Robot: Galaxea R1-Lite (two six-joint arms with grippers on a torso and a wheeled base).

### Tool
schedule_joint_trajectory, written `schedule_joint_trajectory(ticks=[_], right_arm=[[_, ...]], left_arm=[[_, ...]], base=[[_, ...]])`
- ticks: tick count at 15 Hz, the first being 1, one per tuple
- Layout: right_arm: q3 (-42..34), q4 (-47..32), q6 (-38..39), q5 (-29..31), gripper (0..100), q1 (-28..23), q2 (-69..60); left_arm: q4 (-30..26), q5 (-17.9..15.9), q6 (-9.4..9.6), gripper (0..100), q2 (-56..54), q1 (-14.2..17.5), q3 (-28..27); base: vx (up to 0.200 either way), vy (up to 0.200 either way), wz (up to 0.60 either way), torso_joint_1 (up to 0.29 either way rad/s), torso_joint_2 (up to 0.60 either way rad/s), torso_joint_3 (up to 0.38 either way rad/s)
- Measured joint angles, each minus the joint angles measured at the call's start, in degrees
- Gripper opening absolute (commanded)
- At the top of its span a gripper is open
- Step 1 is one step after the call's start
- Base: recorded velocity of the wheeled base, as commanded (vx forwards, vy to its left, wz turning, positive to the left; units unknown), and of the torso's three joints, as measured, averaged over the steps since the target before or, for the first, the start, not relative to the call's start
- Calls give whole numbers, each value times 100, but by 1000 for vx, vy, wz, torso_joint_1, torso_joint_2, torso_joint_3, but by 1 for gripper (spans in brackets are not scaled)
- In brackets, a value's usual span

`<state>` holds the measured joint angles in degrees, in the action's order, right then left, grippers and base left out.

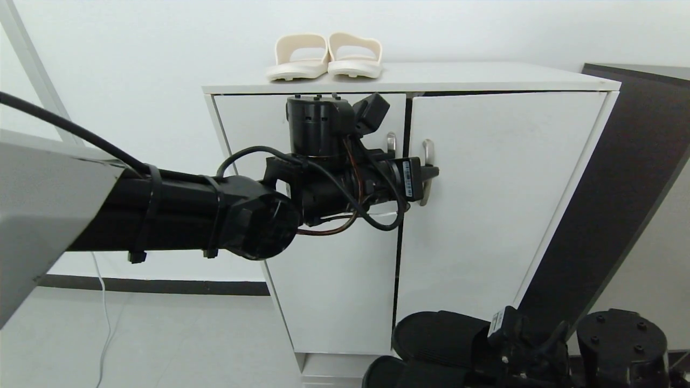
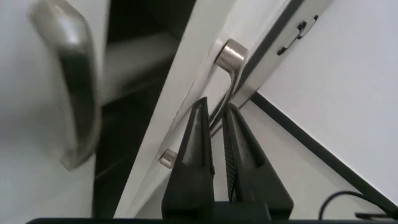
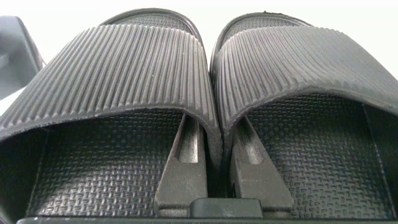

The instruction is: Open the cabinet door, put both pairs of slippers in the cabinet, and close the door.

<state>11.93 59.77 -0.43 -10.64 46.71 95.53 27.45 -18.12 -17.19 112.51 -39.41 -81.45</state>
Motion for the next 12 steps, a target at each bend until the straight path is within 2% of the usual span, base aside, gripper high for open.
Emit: schedule_joint_trajectory(ticks=[6, 10, 12], right_arm=[[-260, 83, -118, -260, 0, 133, -13], [-458, 419, -224, -266, 0, 196, -7], [-544, 430, -236, -255, 0, 350, -16]], left_arm=[[311, 46, 30, 0, -589, -319, 957], [352, 49, 35, 0, -1093, -513, 1532], [355, 17, -148, 0, -1314, -482, 1777]], base=[[0, 0, 0, 0, 0, 0], [0, 0, 0, 0, 0, 0], [0, 0, 0, 0, 0, 0]])
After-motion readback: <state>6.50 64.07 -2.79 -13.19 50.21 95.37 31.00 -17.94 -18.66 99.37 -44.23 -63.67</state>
